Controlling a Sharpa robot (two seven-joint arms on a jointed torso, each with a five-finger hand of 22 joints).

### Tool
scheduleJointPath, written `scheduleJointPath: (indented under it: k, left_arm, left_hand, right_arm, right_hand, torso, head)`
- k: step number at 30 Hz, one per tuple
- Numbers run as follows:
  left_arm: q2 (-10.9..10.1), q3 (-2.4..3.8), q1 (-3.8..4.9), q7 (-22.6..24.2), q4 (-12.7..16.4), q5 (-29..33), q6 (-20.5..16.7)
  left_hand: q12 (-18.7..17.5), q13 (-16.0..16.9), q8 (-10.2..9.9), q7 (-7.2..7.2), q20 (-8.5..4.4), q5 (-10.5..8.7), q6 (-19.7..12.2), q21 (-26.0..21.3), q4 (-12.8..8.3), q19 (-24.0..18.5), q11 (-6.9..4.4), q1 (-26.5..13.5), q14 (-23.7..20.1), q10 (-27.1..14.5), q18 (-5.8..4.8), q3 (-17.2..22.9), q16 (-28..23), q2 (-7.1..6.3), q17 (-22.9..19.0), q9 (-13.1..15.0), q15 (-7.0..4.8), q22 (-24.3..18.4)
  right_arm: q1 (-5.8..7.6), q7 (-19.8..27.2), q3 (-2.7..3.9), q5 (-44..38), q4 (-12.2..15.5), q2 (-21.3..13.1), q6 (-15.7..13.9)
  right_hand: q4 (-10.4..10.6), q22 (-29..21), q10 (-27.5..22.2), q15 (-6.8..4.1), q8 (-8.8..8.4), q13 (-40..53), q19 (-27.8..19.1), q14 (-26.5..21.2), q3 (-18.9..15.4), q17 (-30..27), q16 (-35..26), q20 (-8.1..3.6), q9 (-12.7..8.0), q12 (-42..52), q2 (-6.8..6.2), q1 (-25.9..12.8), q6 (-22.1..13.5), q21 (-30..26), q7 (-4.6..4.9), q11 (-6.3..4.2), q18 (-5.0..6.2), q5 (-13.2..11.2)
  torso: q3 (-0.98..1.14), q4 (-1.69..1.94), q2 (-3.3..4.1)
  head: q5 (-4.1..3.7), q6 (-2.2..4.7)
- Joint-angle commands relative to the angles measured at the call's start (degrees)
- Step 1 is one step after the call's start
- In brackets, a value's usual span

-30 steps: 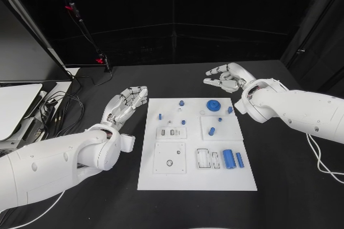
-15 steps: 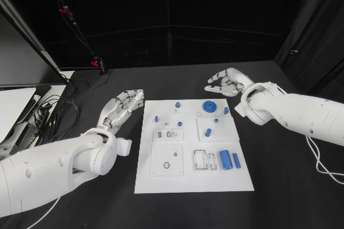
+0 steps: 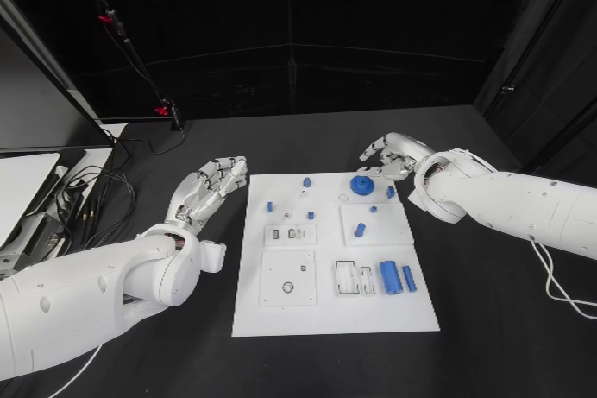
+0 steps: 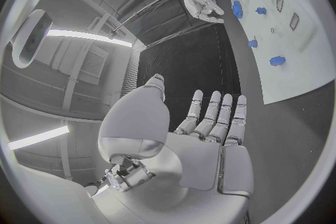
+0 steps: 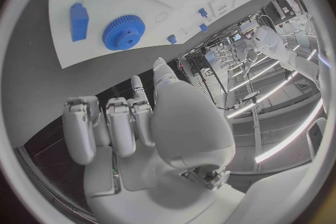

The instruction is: Assemble the parts on the task board

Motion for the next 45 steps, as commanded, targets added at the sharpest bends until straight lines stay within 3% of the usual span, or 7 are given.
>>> scheduleJointPath:
  k: [1, 19, 35, 45]
  left_arm:
    - [0.0, 0.05, 0.05, 15.4, 0.0, -0.4, 0.6]
    - [0.0, 0.05, 0.04, 15.4, -0.1, -0.4, 0.7]
    - [-0.3, 0.05, 0.06, 15.3, 0.0, -0.4, 0.6]
    - [-0.4, 0.05, 0.06, 15.2, -0.1, -0.4, 0.6]
  left_hand:
    - [0.3, 0.0, -0.3, 9.0, 0.05, 0.41, -0.4, 0.2, -0.1, -0.4, -0.12, 0.1, 0.4, 0.3, 0.39, 0.2, 0.3, 0.6, 0.1, -0.1, -0.03, 0.1]
    - [0.3, 0.0, -0.3, 9.0, 0.05, 0.51, -0.4, 0.2, -0.1, -0.4, -0.12, 0.2, 0.4, 0.3, 0.38, 0.2, 0.3, 0.65, 0.1, -0.1, -0.04, 0.1]
    - [0.3, 0.0, -0.4, 9.0, 0.05, 0.6, -0.4, 0.3, -0.1, -0.4, -0.12, 0.2, 0.4, 0.3, 0.37, 0.1, 0.3, 0.71, 0.1, -0.1, -0.03, 0.1]
    - [0.3, 0.0, -0.4, 9.0, 0.05, 0.6, -0.4, 0.3, -0.1, -0.4, -0.12, 0.2, 0.4, 0.3, 0.37, 0.1, 0.3, 0.71, 0.1, -0.1, -0.03, 0.1]
  right_arm:
    - [0.03, -3.5, 0.03, -3.4, 0.0, 0.1, 3.7]
    - [-0.47, -7.6, 0.03, -6.3, -1.0, 1.1, 7.2]
    - [-0.71, -8.5, 0.03, -7.6, -1.5, 2.3, 8.0]
    - [-0.84, -9.2, 0.03, -7.8, -1.2, 2.2, 8.2]
  right_hand:
    - [-0.2, 15.1, 5.9, -0.16, 0.3, 14.9, 6.1, 5.9, 0.7, 15.1, 0.1, -0.01, 0.1, 0.1, -0.12, 0.8, -0.4, 0.2, -0.31, 0.04, -0.39, 0.5]
    - [-1.2, 15.1, 5.9, -0.74, 1.71, 14.9, 6.1, 5.9, 2.9, 15.1, 0.1, -0.55, 0.3, 0.1, -0.43, 1.8, -0.9, 0.2, -0.98, -0.53, -0.39, 1.0]
    - [-1.4, 15.1, 5.9, -0.83, 1.7, 14.9, 6.1, 5.9, 3.2, 15.1, 0.1, -0.66, 0.2, 0.1, -0.55, 1.8, -1.4, 0.2, -1.03, -0.6, -0.39, 1.2]
    - [-1.2, 15.1, 5.9, -0.91, 1.76, 14.9, 6.1, 5.9, 3.3, 15.1, 0.1, -0.75, 0.1, 0.1, -0.83, 1.4, -1.8, 0.2, -1.02, -0.65, -0.39, 1.1]
  torso:
    - [0.0, 0.0, -0.03]
    - [0.01, 0.0, 0.0]
    - [-0.01, -0.04, -0.07]
    - [0.04, -0.06, -0.05]
  head:
    - [-0.07, -0.12]
    - [-0.05, -0.6]
    - [-0.02, -0.93]
    - [0.06, -0.77]
